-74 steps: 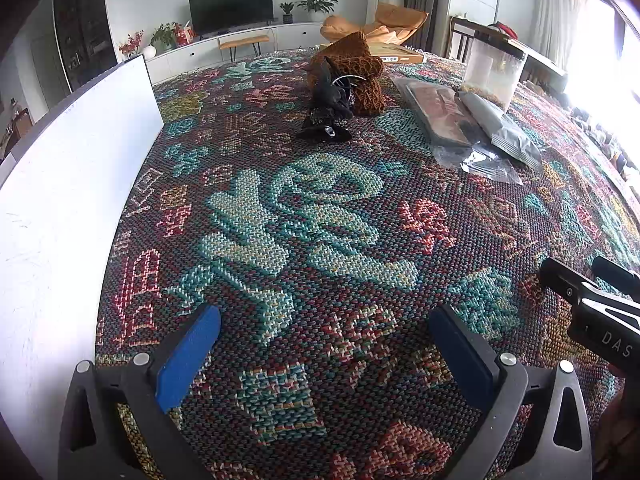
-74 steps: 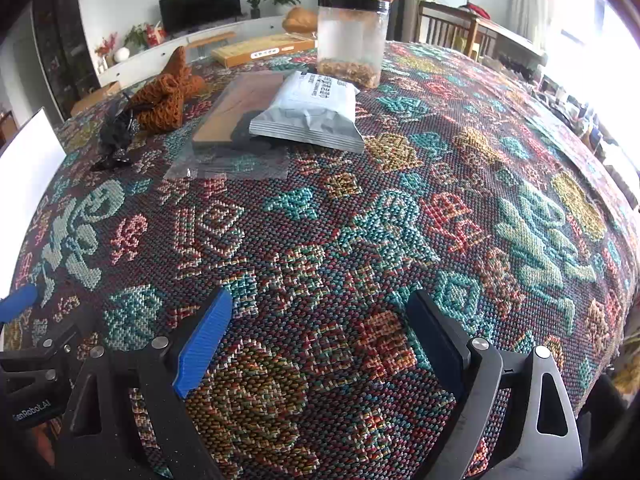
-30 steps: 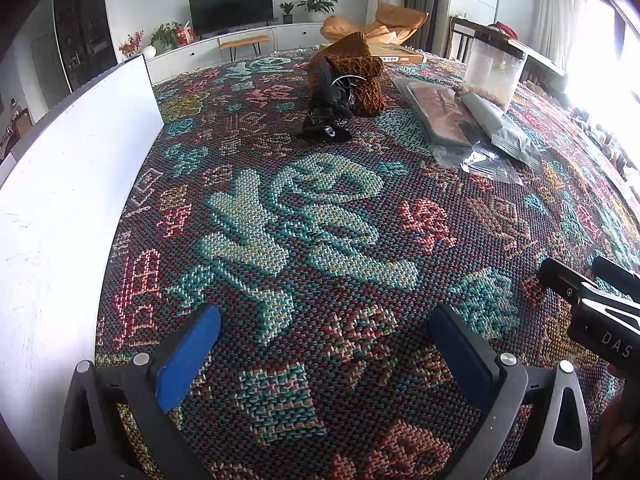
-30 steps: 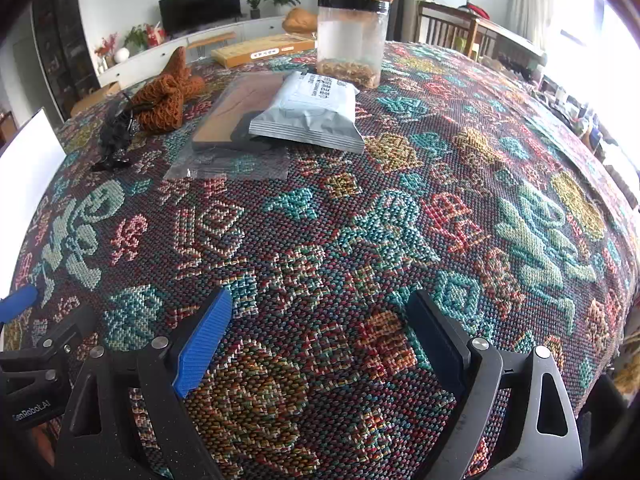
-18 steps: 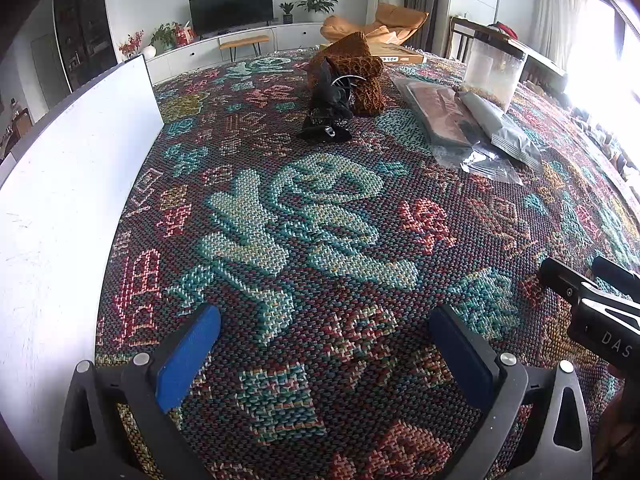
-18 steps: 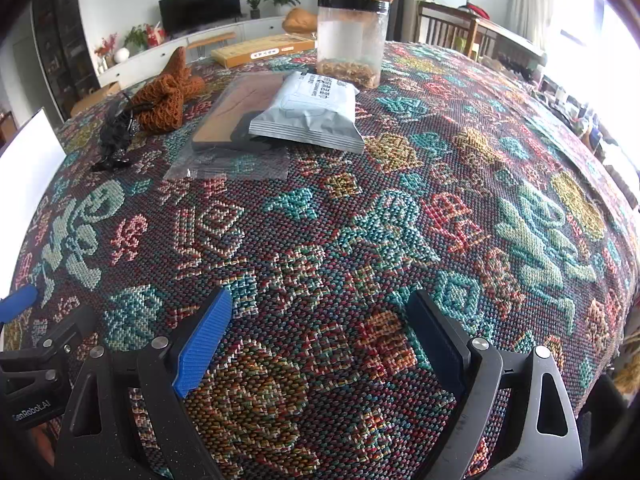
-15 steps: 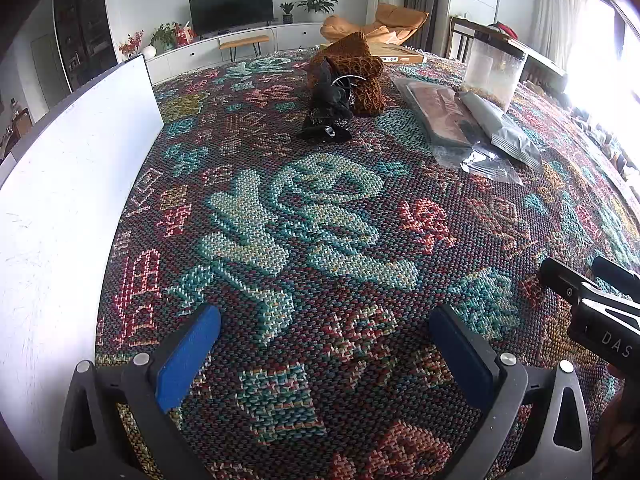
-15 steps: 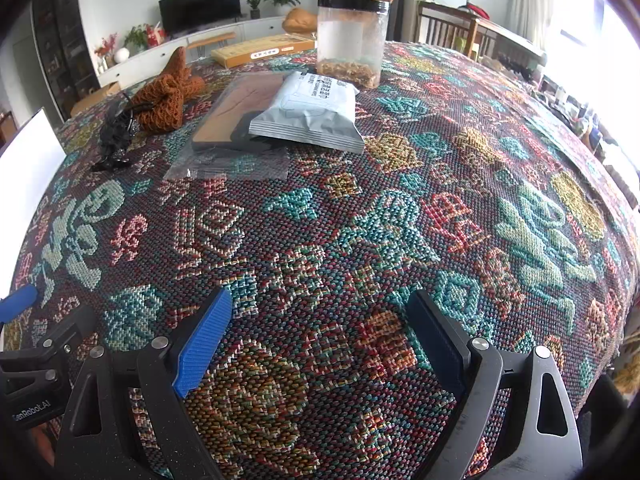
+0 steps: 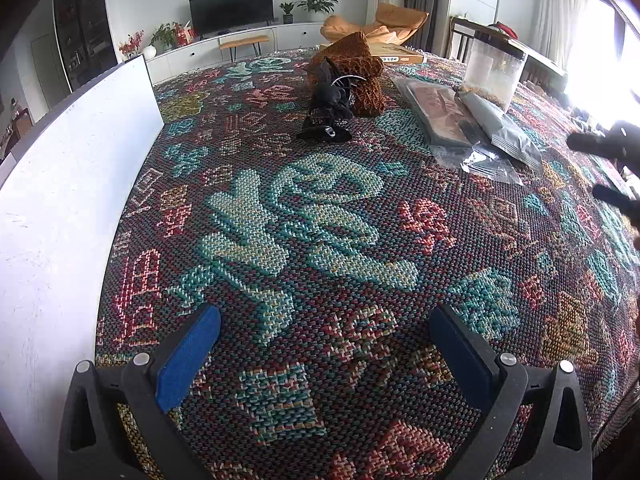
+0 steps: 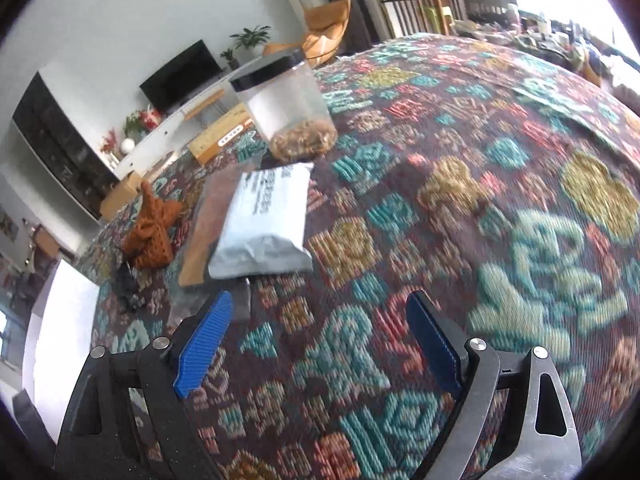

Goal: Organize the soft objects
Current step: 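Grasp the white wipes pack with right gripper while left grasps the packaged wooden board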

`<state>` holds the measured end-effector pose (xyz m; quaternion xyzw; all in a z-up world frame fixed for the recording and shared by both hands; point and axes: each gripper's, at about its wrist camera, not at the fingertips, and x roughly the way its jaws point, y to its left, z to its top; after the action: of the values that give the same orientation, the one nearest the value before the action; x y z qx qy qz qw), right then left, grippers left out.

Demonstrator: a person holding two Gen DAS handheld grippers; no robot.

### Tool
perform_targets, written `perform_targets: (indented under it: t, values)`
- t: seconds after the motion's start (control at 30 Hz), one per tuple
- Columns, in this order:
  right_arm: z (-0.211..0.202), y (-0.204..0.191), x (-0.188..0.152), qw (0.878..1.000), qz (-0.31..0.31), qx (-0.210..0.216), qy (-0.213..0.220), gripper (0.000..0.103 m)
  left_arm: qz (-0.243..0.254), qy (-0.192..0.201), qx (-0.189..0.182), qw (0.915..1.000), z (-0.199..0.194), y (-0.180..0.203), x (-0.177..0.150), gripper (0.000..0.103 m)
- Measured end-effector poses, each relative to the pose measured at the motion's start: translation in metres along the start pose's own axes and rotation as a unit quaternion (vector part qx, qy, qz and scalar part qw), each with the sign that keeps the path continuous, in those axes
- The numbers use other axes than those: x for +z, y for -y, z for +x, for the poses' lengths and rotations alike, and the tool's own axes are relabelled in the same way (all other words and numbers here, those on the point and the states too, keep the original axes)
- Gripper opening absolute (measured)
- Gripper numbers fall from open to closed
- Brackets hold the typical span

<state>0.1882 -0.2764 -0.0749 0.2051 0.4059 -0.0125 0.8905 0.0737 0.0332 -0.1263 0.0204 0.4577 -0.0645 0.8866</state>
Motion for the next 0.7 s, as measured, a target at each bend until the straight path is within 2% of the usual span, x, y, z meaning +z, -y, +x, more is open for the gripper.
perform_targets:
  t: [0.13, 0.2, 0.23, 0.27, 0.3, 0.33, 0.37, 0.4, 0.5, 0.6, 0.63, 0.67, 0.7]
  values:
    - [0.049, -0.032, 0.037, 0.997, -0.045, -0.008, -0.055, 0.090, 0.000, 0.000, 0.000, 1.0000, 0.000, 0.000, 0.000, 0.103]
    - [0.078, -0.038, 0.039, 0.994, -0.044, -0.020, -0.095, 0.090, 0.000, 0.000, 0.000, 1.0000, 0.000, 0.000, 0.000, 0.103]
    - [0.078, -0.038, 0.039, 0.994, -0.044, -0.020, -0.095, 0.091, 0.000, 0.000, 0.000, 1.0000, 0.000, 0.000, 0.000, 0.103]
    - [0.092, -0.043, 0.035, 0.991, -0.066, -0.042, -0.108, 0.093, 0.000, 0.000, 0.000, 1.0000, 0.000, 0.000, 0.000, 0.103]
    - [0.092, -0.047, 0.034, 0.989, -0.084, -0.054, -0.107, 0.092, 0.000, 0.000, 0.000, 1.0000, 0.000, 0.000, 0.000, 0.103]
    - [0.092, -0.044, 0.031, 0.989, -0.082, -0.048, -0.114, 0.089, 0.000, 0.000, 0.000, 1.0000, 0.000, 0.000, 0.000, 0.103]
    - [0.086, -0.039, 0.028, 0.990, -0.077, -0.041, -0.108, 0.086, 0.000, 0.000, 0.000, 1.0000, 0.000, 0.000, 0.000, 0.103]
    - [0.079, -0.034, 0.025, 0.991, -0.080, -0.038, -0.103, 0.067, 0.000, 0.000, 0.000, 1.0000, 0.000, 0.000, 0.000, 0.103]
    - [0.064, -0.019, 0.017, 0.991, -0.082, -0.031, -0.103, 0.067, 0.000, 0.000, 0.000, 1.0000, 0.000, -0.001, 0.000, 0.103]
    - [0.019, 0.028, -0.002, 0.993, -0.074, -0.076, -0.051, 0.067, 0.000, 0.000, 0.001, 1.0000, 0.000, -0.001, 0.000, 0.103]
    - [0.019, 0.028, -0.002, 0.993, -0.074, -0.076, -0.051, 0.067, 0.000, 0.000, 0.004, 1.0000, 0.000, 0.000, 0.001, 0.103]
    - [0.009, 0.039, -0.007, 0.993, -0.070, -0.094, -0.034, 0.067, -0.003, -0.002, 0.005, 1.0000, 0.000, 0.001, 0.002, 0.103]
    - [-0.008, 0.063, -0.015, 0.992, -0.049, -0.113, -0.010, 0.067, -0.009, -0.006, -0.008, 0.9999, 0.000, 0.004, 0.006, 0.103]
